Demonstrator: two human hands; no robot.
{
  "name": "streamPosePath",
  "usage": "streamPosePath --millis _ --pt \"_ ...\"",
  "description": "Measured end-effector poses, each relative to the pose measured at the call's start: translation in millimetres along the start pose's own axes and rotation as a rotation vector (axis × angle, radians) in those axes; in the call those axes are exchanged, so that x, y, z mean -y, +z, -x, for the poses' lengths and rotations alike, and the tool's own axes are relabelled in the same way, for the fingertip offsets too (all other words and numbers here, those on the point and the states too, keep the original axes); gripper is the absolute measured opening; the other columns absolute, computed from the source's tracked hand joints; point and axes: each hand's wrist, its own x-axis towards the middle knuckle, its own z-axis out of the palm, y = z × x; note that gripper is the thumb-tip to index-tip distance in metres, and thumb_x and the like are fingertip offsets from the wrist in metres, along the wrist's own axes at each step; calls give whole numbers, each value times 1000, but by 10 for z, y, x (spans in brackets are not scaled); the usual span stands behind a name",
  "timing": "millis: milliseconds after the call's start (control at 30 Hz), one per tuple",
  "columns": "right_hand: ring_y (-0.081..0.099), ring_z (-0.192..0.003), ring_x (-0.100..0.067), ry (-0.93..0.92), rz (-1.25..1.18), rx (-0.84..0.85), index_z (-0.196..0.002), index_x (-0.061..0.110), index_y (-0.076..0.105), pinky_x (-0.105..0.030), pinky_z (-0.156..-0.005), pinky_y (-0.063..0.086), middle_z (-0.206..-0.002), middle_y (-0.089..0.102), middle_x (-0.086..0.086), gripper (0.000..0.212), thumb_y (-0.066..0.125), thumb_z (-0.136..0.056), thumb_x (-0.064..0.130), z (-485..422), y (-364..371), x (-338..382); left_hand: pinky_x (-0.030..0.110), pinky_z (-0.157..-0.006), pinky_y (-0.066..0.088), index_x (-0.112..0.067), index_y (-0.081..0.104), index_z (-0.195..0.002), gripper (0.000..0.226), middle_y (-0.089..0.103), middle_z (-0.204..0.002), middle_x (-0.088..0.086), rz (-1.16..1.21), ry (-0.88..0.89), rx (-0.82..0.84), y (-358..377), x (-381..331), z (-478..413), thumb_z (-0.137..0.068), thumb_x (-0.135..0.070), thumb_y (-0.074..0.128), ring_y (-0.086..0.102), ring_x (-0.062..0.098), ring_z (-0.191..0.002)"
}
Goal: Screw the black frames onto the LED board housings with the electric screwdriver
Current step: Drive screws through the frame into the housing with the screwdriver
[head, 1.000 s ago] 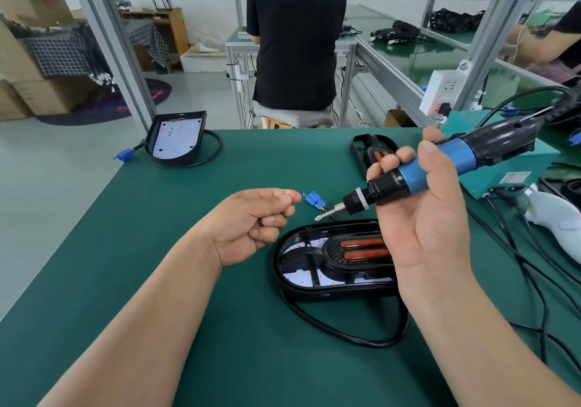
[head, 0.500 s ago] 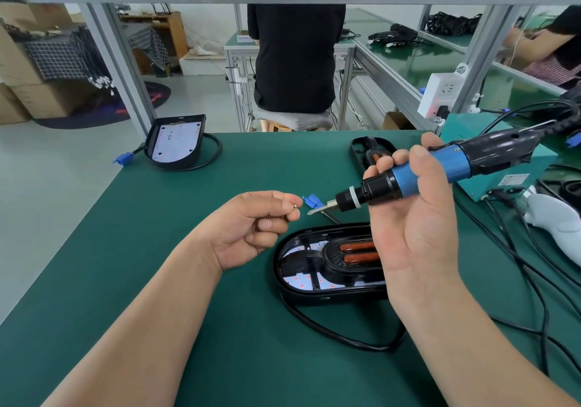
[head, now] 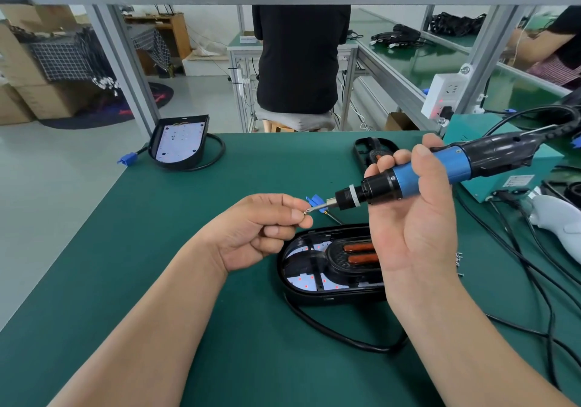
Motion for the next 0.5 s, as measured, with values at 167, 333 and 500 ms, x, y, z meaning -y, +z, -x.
streamPosePath --millis 167,333,500 --pt "58 -85 -19 13 9 6 -130 20 52 -36 -97 51 -92 57 -1 29 60 -104 9 -4 -17 -2 11 -35 25 -8 74 -97 17 71 -87 10 -21 -3 7 -5 4 -2 -85 1 68 28 2 -49" --pt "58 -84 -19 23 21 1 -130 20 52 -36 -94 53 -92 57 -1 31 61 -103 8 -22 -33 -2 10 -36 25 -9 76 -95 16 71 -85 11 -44 3 28 -15 6 -2 -85 1 68 22 4 -51" --pt "59 -85 -19 40 32 -31 -128 20 54 -35 -93 55 -95 58 -2 32 66 -101 10 -37 -50 -5 11 -37 26 -11 77 -95 16 73 -89 14 -103 39 38 -43 15 -9 -86 1 70 27 2 -47"
